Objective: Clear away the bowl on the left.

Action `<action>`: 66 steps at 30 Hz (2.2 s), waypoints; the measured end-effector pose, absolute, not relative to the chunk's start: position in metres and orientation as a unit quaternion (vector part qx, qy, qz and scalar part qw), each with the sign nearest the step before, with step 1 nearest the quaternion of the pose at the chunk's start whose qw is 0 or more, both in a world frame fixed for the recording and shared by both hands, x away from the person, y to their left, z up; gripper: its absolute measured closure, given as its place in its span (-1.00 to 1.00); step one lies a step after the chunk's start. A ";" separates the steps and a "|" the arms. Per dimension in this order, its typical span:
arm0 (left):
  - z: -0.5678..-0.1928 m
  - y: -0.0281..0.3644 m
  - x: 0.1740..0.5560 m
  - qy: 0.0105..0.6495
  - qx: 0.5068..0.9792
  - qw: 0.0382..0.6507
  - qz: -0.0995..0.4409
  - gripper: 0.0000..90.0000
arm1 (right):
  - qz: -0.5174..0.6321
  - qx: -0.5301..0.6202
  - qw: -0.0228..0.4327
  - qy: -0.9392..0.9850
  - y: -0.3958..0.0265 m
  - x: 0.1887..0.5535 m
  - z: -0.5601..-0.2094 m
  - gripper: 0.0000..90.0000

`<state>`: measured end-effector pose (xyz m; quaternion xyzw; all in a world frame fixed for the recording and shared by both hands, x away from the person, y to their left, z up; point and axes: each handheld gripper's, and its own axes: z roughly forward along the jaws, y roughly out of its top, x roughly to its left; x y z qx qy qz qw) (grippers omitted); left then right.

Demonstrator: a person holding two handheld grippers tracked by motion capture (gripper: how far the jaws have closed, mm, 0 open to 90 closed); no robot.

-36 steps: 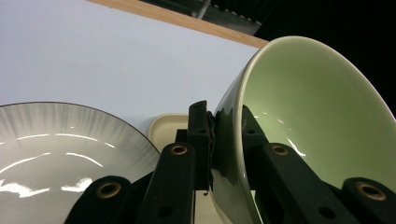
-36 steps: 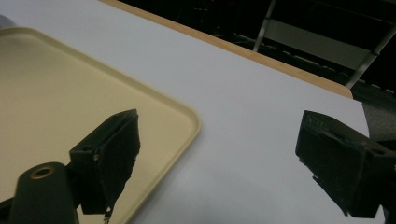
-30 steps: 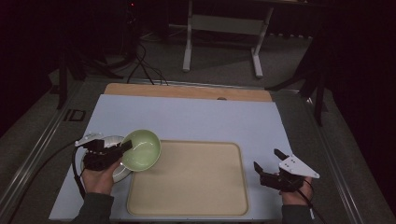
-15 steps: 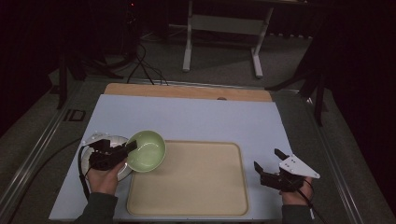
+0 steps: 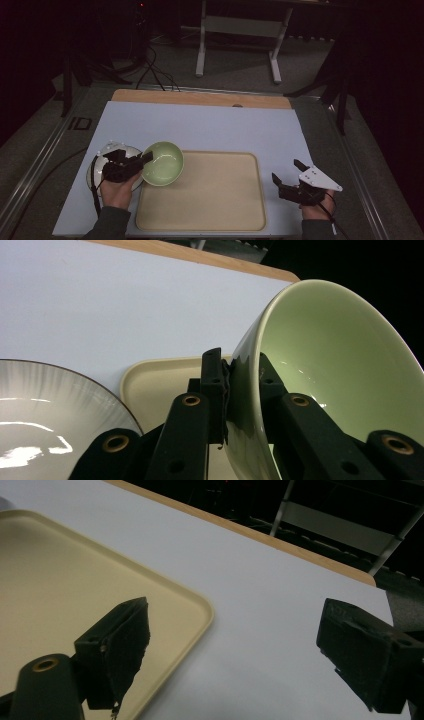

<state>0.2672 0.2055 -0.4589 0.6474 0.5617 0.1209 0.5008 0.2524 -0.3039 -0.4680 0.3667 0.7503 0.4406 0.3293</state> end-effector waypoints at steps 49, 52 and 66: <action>-0.473 0.168 0.276 0.538 0.679 0.488 0.104 0.81 | 0.439 0.364 0.332 0.751 -0.303 0.252 -0.468 -0.71; -0.474 0.166 0.276 0.536 0.680 0.488 0.106 0.81 | 0.440 0.364 0.331 0.751 -0.304 0.252 -0.468 -0.71; -0.481 0.156 0.277 0.531 0.690 0.480 0.106 0.80 | 0.440 0.363 0.332 0.752 -0.303 0.252 -0.468 -0.71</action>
